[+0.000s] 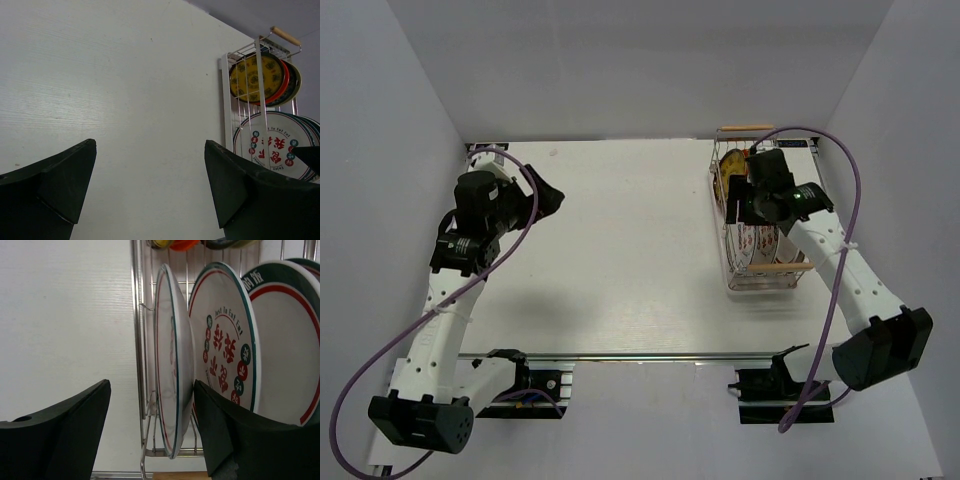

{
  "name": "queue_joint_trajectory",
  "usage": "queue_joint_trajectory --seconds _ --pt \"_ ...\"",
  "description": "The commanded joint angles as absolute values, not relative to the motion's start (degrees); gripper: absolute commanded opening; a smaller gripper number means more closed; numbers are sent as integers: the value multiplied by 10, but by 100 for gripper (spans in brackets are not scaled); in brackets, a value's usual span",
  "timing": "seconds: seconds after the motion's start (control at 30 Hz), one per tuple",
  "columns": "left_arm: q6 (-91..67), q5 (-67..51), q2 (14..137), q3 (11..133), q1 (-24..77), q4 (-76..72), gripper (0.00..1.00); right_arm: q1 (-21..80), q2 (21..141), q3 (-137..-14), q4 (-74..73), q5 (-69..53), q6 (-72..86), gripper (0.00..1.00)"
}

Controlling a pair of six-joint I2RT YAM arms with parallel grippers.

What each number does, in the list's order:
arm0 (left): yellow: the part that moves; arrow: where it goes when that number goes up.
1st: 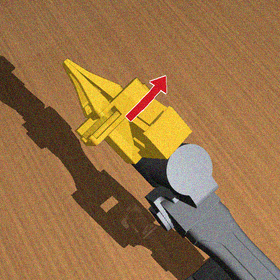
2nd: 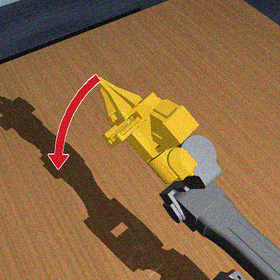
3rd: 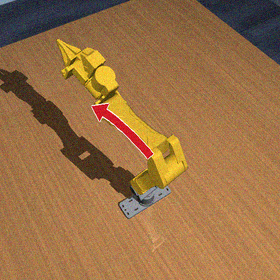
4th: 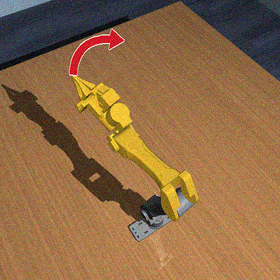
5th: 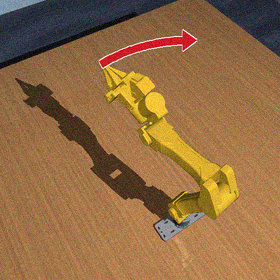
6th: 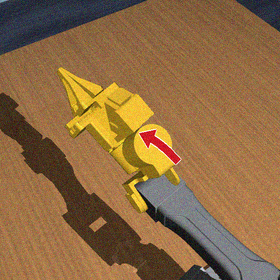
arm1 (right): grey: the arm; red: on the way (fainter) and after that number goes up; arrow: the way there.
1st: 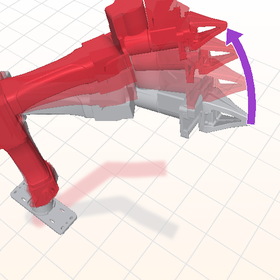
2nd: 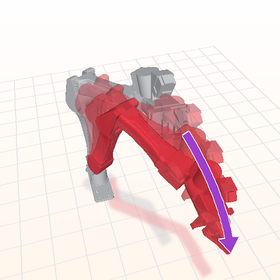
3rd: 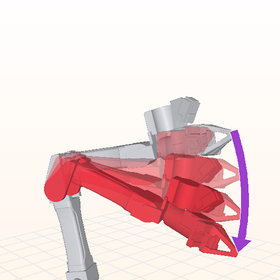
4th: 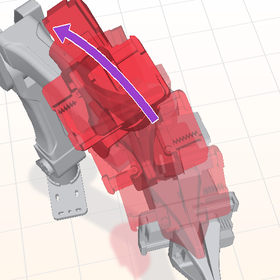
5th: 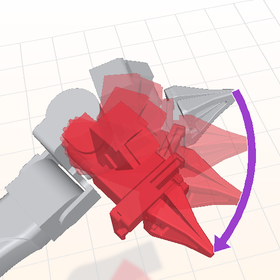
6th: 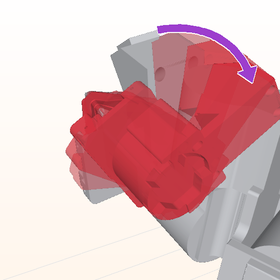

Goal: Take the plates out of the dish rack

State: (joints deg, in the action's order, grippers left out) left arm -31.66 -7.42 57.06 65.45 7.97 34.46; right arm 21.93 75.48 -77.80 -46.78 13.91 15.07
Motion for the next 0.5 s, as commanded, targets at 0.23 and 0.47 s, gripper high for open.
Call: queue_joint_trajectory --seconds 0.23,0.47 --pt "-323 -63 589 654 76 360 98 249 796 -800 -530 297 225 50" --pt "-325 -49 588 654 82 366 98 254 806 -809 -542 316 225 25"
